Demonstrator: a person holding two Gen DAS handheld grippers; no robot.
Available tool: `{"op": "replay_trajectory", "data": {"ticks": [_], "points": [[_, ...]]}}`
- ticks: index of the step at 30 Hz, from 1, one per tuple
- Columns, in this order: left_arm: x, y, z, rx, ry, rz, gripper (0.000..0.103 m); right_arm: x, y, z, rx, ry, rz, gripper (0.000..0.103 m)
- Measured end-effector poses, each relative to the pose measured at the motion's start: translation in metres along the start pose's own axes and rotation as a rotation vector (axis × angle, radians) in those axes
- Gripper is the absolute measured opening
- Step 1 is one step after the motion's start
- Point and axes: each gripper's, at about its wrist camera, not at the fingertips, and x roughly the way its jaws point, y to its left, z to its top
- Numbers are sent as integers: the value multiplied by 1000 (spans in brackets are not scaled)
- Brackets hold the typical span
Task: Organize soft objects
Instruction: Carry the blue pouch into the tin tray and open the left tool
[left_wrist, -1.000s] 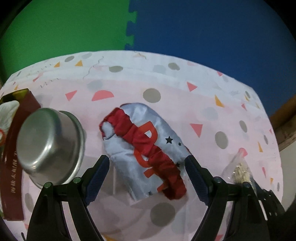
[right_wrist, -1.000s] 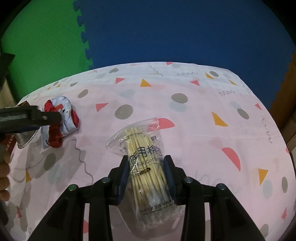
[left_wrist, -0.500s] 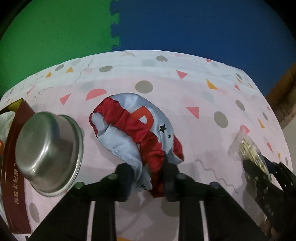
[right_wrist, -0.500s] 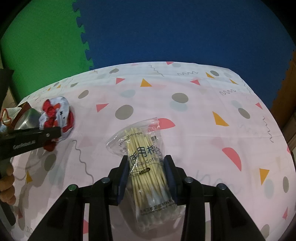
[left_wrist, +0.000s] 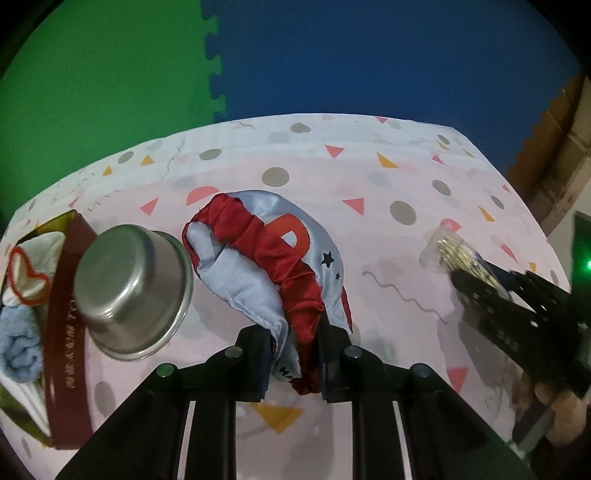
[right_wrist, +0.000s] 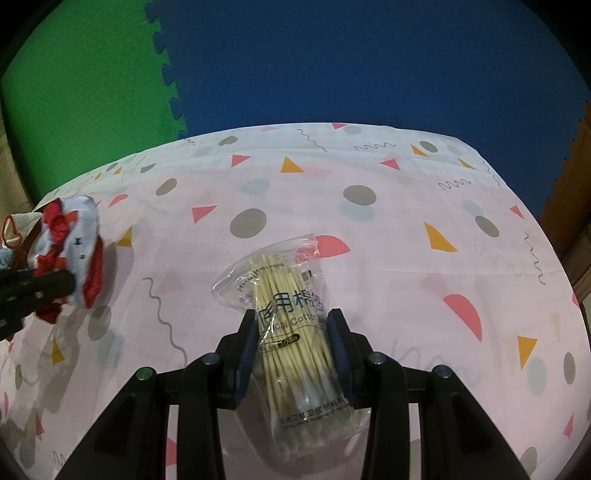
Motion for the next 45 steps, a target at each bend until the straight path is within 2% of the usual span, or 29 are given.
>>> {"op": "replay_trajectory", "data": {"ticks": [12,21,29,45], "points": [[-53,8,-14,29,-50,9,17,0,1,0,-1,0,-1,40],[-82,36,-20,-14,-54,31,17,0,0,0,-4,1,-3,40],[-112,74,-18,-76,-94,58,18,0,0,0,-3,0,-2,40],[-147,185,-6,-167,-114,255,18,1,0,0,-5,0,-3,40]]}}
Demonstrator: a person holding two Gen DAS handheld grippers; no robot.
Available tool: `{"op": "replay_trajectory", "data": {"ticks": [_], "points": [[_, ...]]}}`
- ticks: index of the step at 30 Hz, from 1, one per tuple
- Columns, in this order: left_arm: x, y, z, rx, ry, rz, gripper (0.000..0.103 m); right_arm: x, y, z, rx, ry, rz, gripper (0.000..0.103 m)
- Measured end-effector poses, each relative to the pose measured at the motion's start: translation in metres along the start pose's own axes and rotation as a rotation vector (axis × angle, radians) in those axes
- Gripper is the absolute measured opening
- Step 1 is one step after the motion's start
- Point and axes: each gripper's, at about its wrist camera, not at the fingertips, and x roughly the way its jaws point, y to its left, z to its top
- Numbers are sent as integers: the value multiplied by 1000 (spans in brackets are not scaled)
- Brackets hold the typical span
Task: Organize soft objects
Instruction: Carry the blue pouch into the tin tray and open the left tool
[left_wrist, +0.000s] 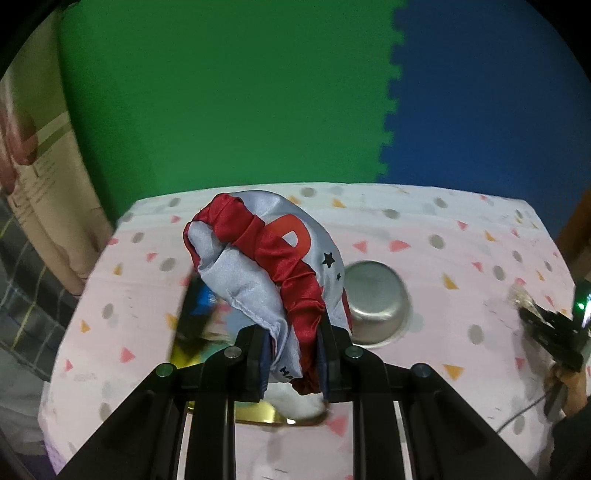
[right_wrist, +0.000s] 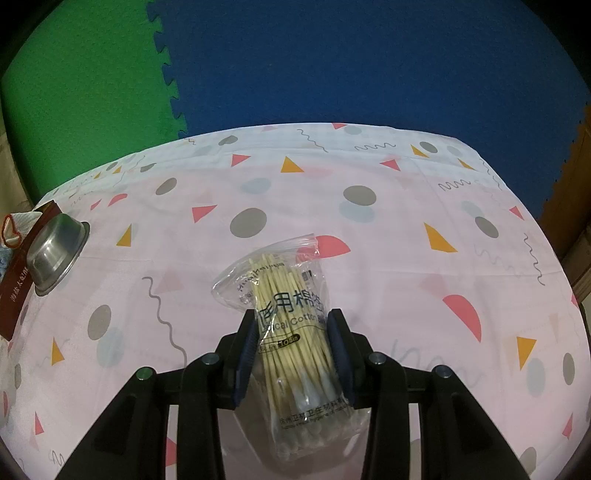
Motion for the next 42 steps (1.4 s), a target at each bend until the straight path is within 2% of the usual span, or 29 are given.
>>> {"op": "replay_trajectory", "data": {"ticks": [7,16,20,22,26,27,30,35,37,42], "points": [[22,47,12,-55,37,38,18,0,0,0,-1,0,0,40],[87,67,6,-33,184,-3,21,0,0,0,0,0,0,40],[104,72,9,-27,207,-33,23,0,0,0,-1,0,-1,40],[111,74,10,-27,212,-32,31,0,0,0,-2,0,-1,40],[121,75,12,-22,210,-11,37,0,0,0,-2,0,-1,40],[123,75,11,-20,210,-1,42,0,0,0,-2,0,-1,40],[128,73,10,-6,215,23,49,-1,0,0,-2,0,-1,40],[127,75,10,-15,217,28,53,-1,-1,0,-2,0,-2,40],[123,76,10,-23,212,33,59,0,-1,1,-3,1,-1,41],[104,74,7,-10,172,52,62,0,-1,0,-16,3,-6,42]]}}
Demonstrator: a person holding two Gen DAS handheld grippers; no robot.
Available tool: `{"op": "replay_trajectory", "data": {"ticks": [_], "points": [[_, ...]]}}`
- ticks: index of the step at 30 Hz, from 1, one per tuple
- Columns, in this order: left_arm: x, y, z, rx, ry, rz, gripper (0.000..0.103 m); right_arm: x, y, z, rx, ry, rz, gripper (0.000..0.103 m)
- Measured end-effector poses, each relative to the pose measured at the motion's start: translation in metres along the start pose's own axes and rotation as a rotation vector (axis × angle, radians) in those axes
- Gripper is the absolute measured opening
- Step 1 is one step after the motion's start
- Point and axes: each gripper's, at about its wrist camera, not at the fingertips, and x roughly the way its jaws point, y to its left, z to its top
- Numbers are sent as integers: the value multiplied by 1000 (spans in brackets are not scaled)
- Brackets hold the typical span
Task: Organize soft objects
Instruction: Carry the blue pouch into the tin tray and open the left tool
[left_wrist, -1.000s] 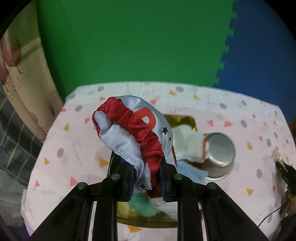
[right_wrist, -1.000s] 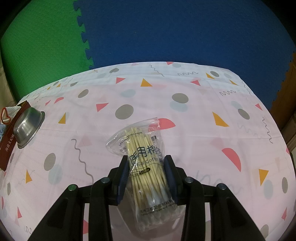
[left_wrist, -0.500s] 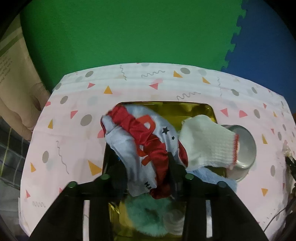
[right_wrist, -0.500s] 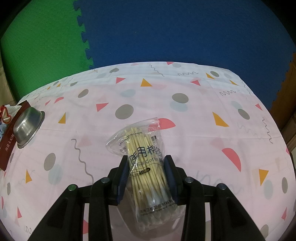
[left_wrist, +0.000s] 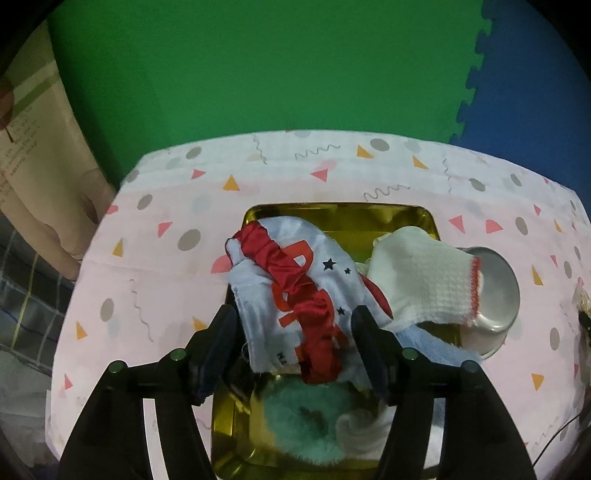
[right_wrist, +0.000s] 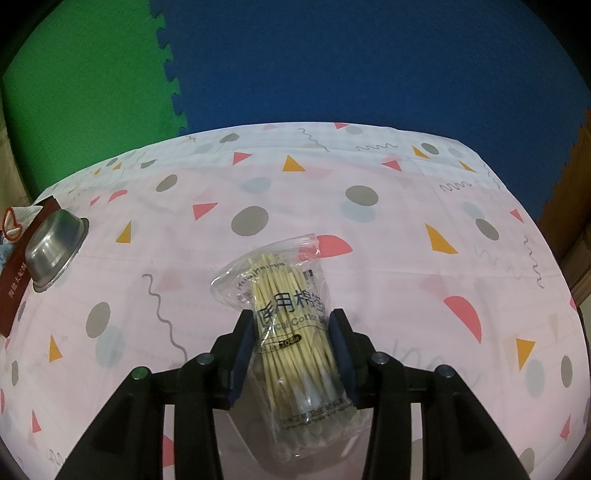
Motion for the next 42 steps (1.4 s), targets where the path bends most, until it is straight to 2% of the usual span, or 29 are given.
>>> {"op": "replay_trajectory", "data": {"ticks": [2,7,13,18,23,33,42], "points": [[-12,-4,-6,-1,-36,12,66,0,-1,0,0,0,1,42],[-38,-21,-30,-1,-129,130,67,0,-1,0,-1,0,2,42],[-59,-41,-59,-9,-185,139,69,-1,-1,0,0,0,3,42],[-66,-39,-76,-91,-186,98,70,0,0,1,-7,1,-4,42],[-69,-31,-88,-161,-207,129,72,-1,3,1,-19,1,-22,42],[-61,-14,-112,-198,-194,187,75,-6,16,-3,-28,0,-87,34],[-64,-10,-126,-216,-199,172,76,-17,36,-6,-9,0,-61,32]]}}
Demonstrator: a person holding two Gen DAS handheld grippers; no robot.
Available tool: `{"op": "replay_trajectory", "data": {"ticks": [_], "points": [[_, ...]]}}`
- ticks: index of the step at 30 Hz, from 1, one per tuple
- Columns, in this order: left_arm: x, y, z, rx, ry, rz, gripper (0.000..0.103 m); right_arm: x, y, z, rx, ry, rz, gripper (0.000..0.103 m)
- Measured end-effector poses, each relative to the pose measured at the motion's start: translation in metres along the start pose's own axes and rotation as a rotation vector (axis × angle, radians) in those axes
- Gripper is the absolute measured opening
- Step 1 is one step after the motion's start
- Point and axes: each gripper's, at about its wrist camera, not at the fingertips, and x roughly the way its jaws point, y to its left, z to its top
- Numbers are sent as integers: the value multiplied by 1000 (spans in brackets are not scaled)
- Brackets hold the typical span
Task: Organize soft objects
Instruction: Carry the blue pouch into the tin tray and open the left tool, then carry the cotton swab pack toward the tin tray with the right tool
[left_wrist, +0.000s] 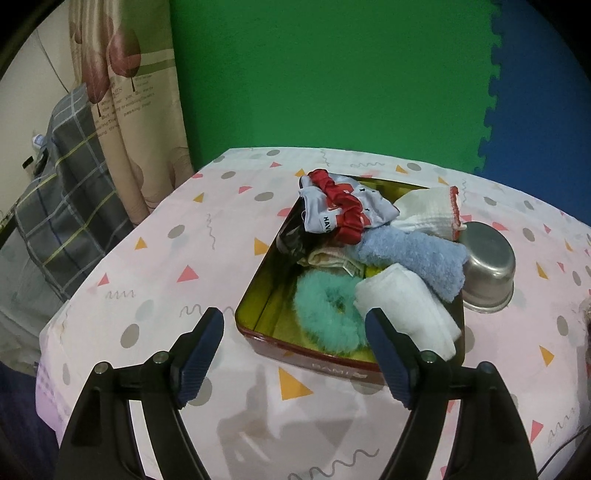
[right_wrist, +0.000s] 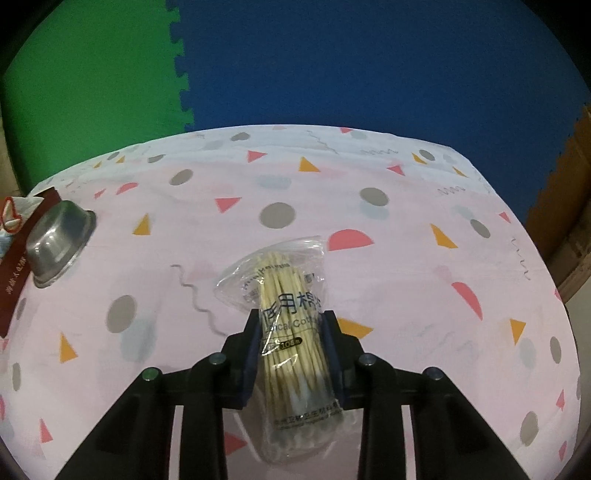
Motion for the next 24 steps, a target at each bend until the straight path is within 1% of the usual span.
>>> {"op": "replay_trajectory", "data": {"ticks": [6,10,14,19,24], "points": [[-3,3,-3,-2,8,-14,76,-14,24,3,-29,-8,36,31],[-4,6,-5,-5,3,-8,76,-24,42,6,-51,-22,63,31],[-3,9,-7,-11,11,-15,77,-34,61,9,-74,-32,105,31],[-3,9,-8,6,15,3,77,-46,87,13,-111,-44,156,31],[-5,11,-10,5,16,0,77,-56,111,17,-137,-53,206,31]]}}
